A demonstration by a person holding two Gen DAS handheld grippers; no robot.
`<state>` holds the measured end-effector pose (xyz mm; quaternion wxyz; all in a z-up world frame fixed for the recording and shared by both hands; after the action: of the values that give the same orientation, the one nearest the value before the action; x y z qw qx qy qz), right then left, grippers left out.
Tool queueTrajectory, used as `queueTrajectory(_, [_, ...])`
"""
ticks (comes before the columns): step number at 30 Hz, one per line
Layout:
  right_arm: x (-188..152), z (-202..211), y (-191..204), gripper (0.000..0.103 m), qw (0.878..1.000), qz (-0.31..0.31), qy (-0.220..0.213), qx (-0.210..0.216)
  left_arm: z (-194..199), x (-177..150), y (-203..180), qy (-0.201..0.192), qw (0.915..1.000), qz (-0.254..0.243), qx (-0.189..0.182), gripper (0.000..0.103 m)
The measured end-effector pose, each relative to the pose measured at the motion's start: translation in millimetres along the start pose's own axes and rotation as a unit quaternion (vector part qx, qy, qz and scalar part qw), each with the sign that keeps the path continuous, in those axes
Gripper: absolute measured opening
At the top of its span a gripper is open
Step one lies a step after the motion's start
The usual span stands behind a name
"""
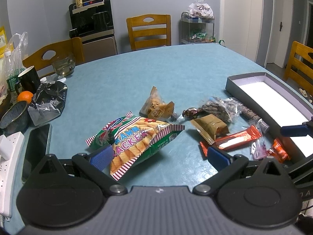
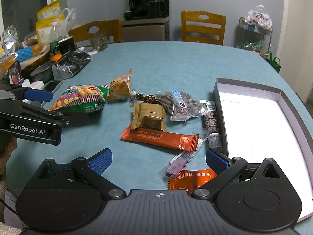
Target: Organize snacks
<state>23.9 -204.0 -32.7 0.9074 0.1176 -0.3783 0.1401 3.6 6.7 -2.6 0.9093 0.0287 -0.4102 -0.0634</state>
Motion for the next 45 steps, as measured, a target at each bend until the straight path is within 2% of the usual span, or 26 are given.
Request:
queueTrajectory(7, [6, -4, -1, 0.103, 1.000, 0.006, 0.000, -0.005, -2, 1, 10, -0.006, 1.0000, 0.007, 0.001, 0.103])
queueTrajectory(11, [10, -9, -8, 0.103, 1.000, 0.002, -0.006, 0.014, -1, 0, 22, -0.021, 0.9997, 0.013, 0.005, 0.103])
queueTrajectory(15, [14, -11, -13, 0.103, 0.999, 0.007, -0.007, 0.037, -3, -5, 30, -0.026, 0.9996, -0.004, 0.011, 0.103])
queueTrajectory(19, [15, -17, -8, 0.103, 0.998, 0.051, -0.016, 0.036, -10, -6, 34, -0.035, 0.9992, -0.015, 0.012, 0.103])
queueTrajectory(23, [16, -29, 3, 0.103, 0.992, 0.118, -0.016, 0.029, -27, -2, 37, -0.018, 0.9998, -0.006, -0.007, 0.103])
queueTrajectory(30, [20, -56, 0, 0.098, 0.992, 0.121, 0.003, 0.033, -43, 1, 34, -0.013, 0.9999, -0.005, -0.003, 0.103])
queueTrajectory(36, [19, -68, -6, 0.085, 0.992, 0.111, 0.029, 0.050, -42, -1, 37, -0.017, 0.9998, -0.002, -0.005, 0.103])
queueTrajectory(38, [18, -68, -5, 0.074, 0.992, 0.110, 0.036, 0.054, -43, -1, 38, -0.017, 0.9999, -0.001, -0.004, 0.103])
queueTrajectory(43, [14, -59, -1, 0.059, 0.990, 0.108, 0.054, 0.067, -45, 0, 42, -0.016, 0.9999, 0.003, 0.004, 0.103])
queueTrajectory(45, [12, -53, 4, 0.059, 0.988, 0.110, 0.057, 0.088, -46, 1, 42, -0.019, 0.9998, 0.003, 0.008, 0.103])
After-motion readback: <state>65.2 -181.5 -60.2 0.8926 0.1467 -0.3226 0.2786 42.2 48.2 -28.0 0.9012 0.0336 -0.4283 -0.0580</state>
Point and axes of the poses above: each gripper's, at about its wrist camera, not at the fingertips, and z roughly against the way its jaws point, y to its left, x to its top, the point moved 2 cm from there along -z, roughly the way its jaws point, and after that the axes turned 3 degrees about -z, right-handed, at the moved point
